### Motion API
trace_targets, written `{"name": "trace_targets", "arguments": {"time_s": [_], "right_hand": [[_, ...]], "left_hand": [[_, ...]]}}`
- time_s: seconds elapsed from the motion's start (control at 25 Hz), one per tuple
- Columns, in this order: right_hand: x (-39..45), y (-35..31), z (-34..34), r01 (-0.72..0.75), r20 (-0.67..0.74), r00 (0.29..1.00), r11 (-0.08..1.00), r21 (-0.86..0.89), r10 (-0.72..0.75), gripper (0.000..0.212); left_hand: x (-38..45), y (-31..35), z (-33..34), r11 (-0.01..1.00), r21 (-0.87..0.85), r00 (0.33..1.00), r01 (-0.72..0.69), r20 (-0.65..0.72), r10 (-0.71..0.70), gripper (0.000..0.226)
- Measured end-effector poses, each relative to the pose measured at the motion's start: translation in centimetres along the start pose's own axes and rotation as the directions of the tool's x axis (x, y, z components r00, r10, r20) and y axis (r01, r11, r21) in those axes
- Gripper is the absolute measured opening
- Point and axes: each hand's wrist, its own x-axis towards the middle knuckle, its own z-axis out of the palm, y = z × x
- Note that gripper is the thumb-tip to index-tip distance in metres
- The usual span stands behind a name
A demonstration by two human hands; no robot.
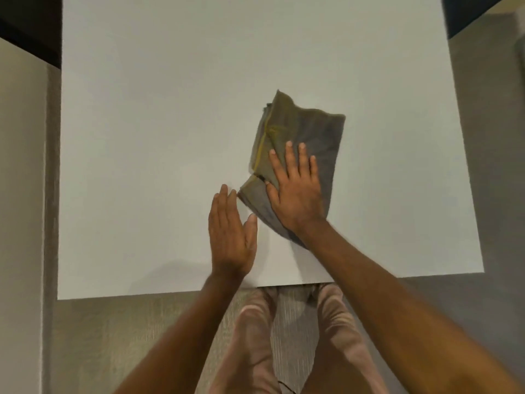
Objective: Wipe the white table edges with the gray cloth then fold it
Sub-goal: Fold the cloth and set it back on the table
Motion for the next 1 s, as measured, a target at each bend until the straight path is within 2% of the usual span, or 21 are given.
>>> {"name": "trace_targets", "arguments": {"time_s": [0.08, 0.16, 0.24, 0.32, 0.4, 0.44, 0.48, 0.52, 0.6, 0.68, 0.72, 0.76, 0.8, 0.84, 0.88, 0.92, 0.96, 1.0], "right_hand": [[-1.6, -3.1, 1.0, 0.199, 0.032, 0.979, 0.98, -0.004, -0.199, 0.068], [-4.4, -3.9, 1.7, 0.398, 0.062, 0.915, 0.917, 0.012, -0.398, 0.068], [-7.2, -2.9, 1.6, 0.573, 0.106, 0.813, 0.819, 0.029, -0.573, 0.068], [-9.0, -0.3, 1.1, 0.726, 0.164, 0.677, 0.688, 0.009, -0.717, 0.068], [-10.0, 2.7, 0.2, 0.81, 0.255, 0.57, 0.586, -0.016, -0.781, 0.067], [-10.4, 4.0, -0.6, 0.814, 0.288, 0.561, 0.58, -0.024, -0.776, 0.067], [-11.0, 5.1, -1.4, 0.791, 0.297, 0.592, 0.611, -0.033, -0.75, 0.065], [-11.8, 5.9, -2.2, 0.739, 0.289, 0.652, 0.673, -0.036, -0.701, 0.062], [-14.3, 6.7, -3.5, 0.541, 0.246, 0.816, 0.841, -0.007, -0.523, 0.057], [-17.8, 6.4, -4.6, 0.164, 0.164, 0.969, 0.978, 0.131, -0.184, 0.063], [-19.4, 5.7, -5.1, -0.079, 0.146, 0.988, 0.964, 0.252, 0.043, 0.066], [-20.7, 4.8, -5.5, -0.299, 0.148, 0.954, 0.873, 0.386, 0.261, 0.066], [-21.6, 3.8, -5.7, -0.466, 0.168, 0.878, 0.716, 0.519, 0.449, 0.063], [-22.1, 2.9, -6.0, -0.585, 0.224, 0.763, 0.502, 0.637, 0.606, 0.06], [-22.1, 2.2, -6.1, -0.668, 0.339, 0.607, 0.23, 0.708, 0.719, 0.059], [-21.6, 1.8, -6.2, -0.699, 0.509, 0.44, -0.074, 0.711, 0.74, 0.058], [-21.0, 1.6, -6.4, -0.688, 0.69, 0.318, -0.343, 0.64, 0.65, 0.059], [-20.2, 1.7, -6.6, -0.667, 0.82, 0.261, -0.519, 0.535, 0.509, 0.062]], "left_hand": [[0.5, -0.3, -1.8, 0.985, -0.084, 0.988, 0.153, 0.033, -0.151, 0.07], [1.0, -0.1, -3.1, 0.977, -0.051, 0.978, 0.208, 0.025, -0.207, 0.068], [1.6, 0.5, -3.9, 0.985, -0.009, 0.982, 0.175, 0.077, -0.174, 0.064], [2.3, 1.2, -4.0, 0.989, 0.026, 0.962, 0.143, 0.23, -0.145, 0.064], [2.4, 1.6, -3.6, 0.984, 0.143, 0.91, 0.108, 0.385, -0.156, 0.068], [2.0, 1.7, -3.4, 0.974, 0.214, 0.885, 0.072, 0.437, -0.161, 0.07], [1.5, 1.9, -3.3, 0.964, 0.262, 0.866, 0.039, 0.473, -0.164, 0.073], [1.0, 2.1, -3.2, 0.957, 0.287, 0.855, 0.027, 0.49, -0.172, 0.076], [-0.1, 2.7, -3.1, 0.95, 0.306, 0.856, 0.055, 0.476, -0.203, 0.081], [-0.9, 3.7, -3.0, 0.943, 0.322, 0.871, 0.083, 0.437, -0.226, 0.08], [-1.0, 4.0, -2.9, 0.94, 0.325, 0.878, 0.103, 0.414, -0.24, 0.077], [-1.0, 4.5, -2.9, 0.936, 0.327, 0.883, 0.131, 0.391, -0.26, 0.071], [-1.0, 4.9, -2.8, 0.931, 0.332, 0.885, 0.152, 0.373, -0.278, 0.065], [-1.0, 5.4, -2.8, 0.925, 0.345, 0.885, 0.161, 0.364, -0.29, 0.058], [-0.9, 5.7, -2.8, 0.919, 0.358, 0.882, 0.165, 0.363, -0.3, 0.05], [-0.7, 6.0, -2.9, 0.916, 0.363, 0.878, 0.174, 0.365, -0.311, 0.044], [-0.5, 6.3, -3.1, 0.914, 0.358, 0.872, 0.19, 0.366, -0.325, 0.038], [-0.3, 6.5, -3.2, 0.913, 0.346, 0.867, 0.214, 0.364, -0.341, 0.034]]}}
